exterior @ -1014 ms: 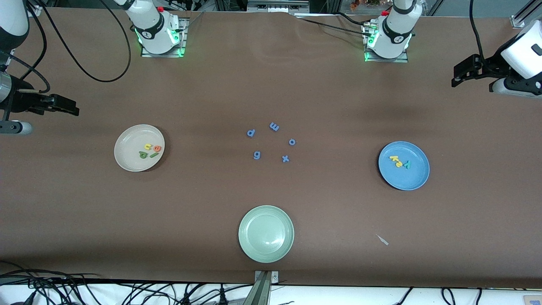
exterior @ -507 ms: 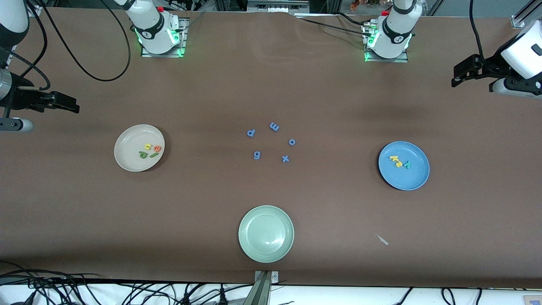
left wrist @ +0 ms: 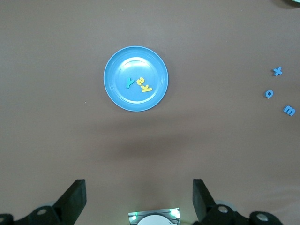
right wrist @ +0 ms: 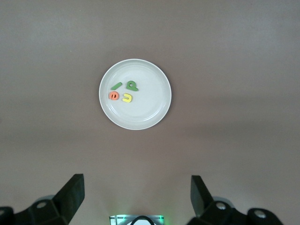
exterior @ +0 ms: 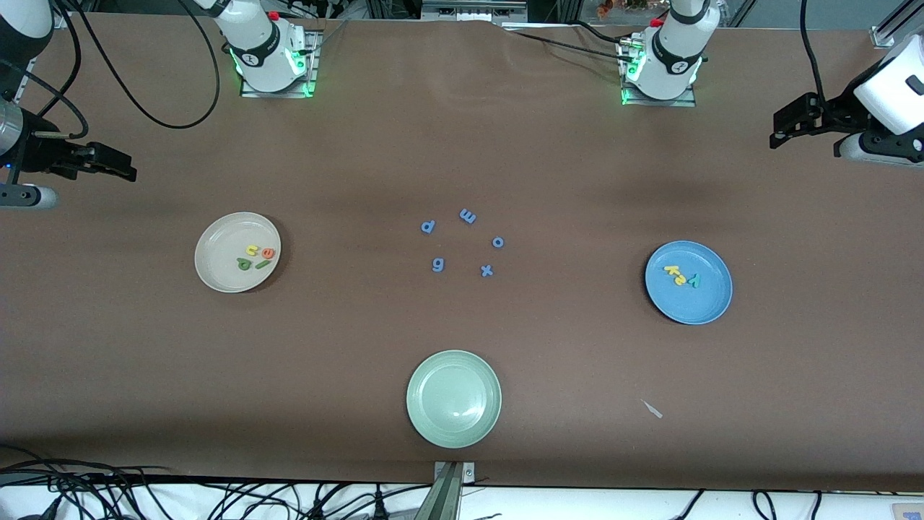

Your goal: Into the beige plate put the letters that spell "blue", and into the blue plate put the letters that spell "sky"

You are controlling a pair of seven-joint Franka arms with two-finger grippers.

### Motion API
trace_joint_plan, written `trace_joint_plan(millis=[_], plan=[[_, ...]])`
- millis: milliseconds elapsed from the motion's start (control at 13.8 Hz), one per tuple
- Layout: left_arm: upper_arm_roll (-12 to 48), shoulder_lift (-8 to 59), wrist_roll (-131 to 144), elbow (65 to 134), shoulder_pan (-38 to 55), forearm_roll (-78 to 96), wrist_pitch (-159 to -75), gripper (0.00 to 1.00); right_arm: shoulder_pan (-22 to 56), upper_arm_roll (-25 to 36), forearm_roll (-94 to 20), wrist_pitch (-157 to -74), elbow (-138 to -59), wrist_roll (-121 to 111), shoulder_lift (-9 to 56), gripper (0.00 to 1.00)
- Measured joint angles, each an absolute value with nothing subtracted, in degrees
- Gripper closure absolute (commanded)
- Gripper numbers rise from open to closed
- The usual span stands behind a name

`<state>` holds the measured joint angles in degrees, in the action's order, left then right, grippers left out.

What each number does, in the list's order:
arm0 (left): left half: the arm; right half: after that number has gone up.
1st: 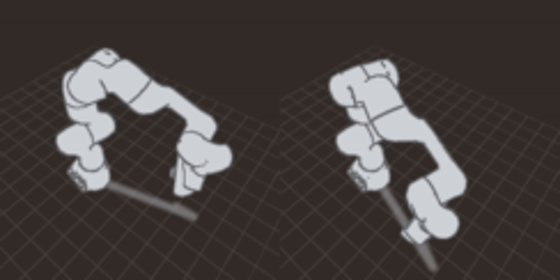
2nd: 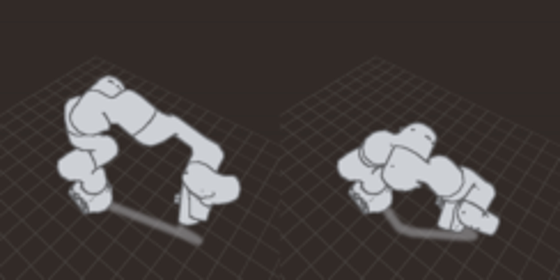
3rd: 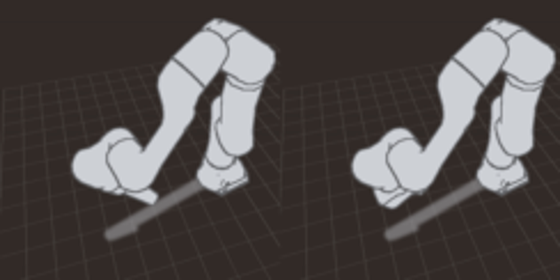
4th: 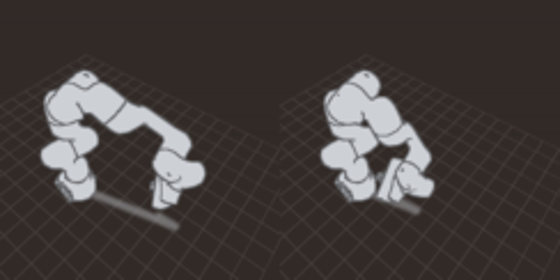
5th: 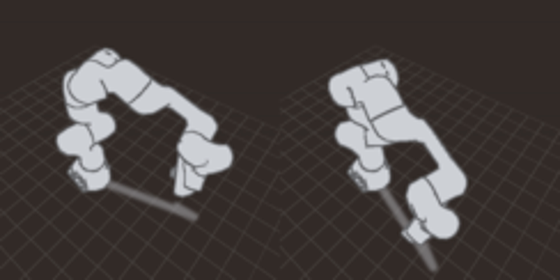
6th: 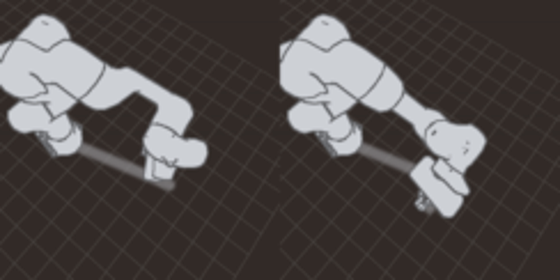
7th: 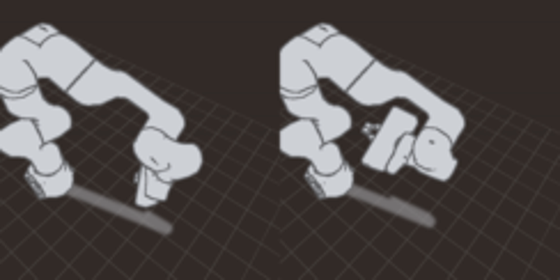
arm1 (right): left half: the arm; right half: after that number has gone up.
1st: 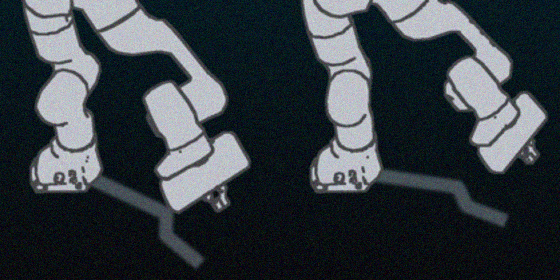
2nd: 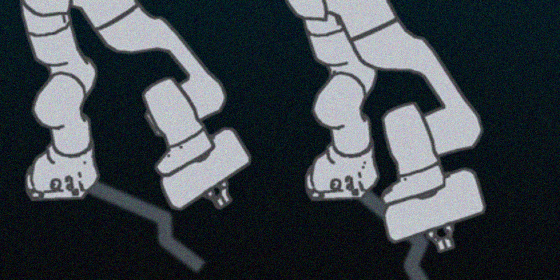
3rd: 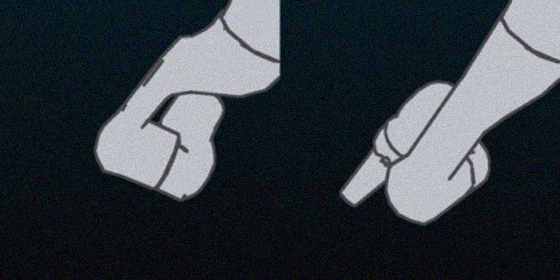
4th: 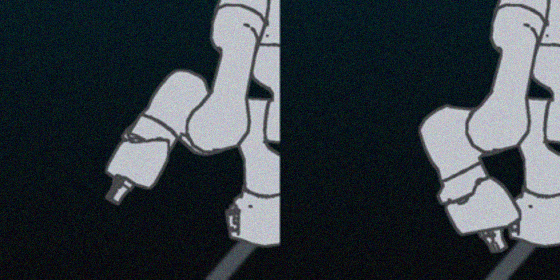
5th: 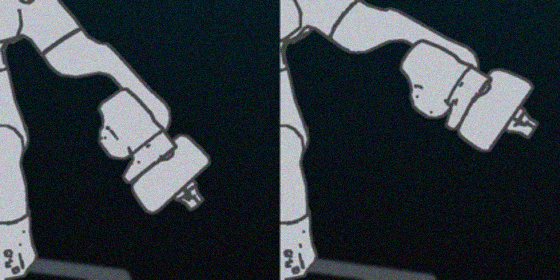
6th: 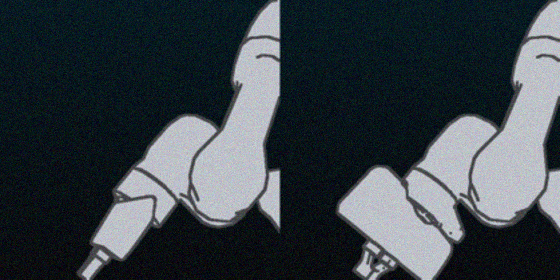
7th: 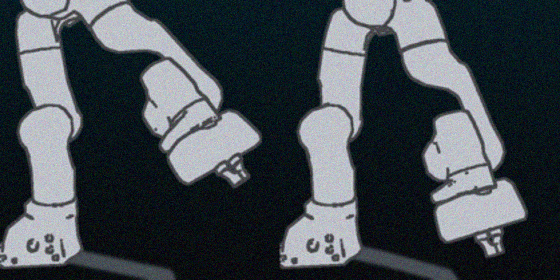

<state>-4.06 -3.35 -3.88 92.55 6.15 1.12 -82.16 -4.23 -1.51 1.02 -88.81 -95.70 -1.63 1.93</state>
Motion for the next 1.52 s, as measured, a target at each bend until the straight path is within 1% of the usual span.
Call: trace_joint_plan(millis=[579, 1521], plan=[[-4.06, -3.35, -3.85, 92.55, 6.15, 1.12, -82.16, 0.0, -4.08, -1.64, 1.02, -90.16, -95.76, -1.62, 1.94, 0.0], [-4.06, -3.35, -3.84, 92.55, 6.15, 1.12, -82.16, 0.0, -3.15, -1.76, 1.0, -89.2, -95.87, -1.58, 1.94, 0.0]])
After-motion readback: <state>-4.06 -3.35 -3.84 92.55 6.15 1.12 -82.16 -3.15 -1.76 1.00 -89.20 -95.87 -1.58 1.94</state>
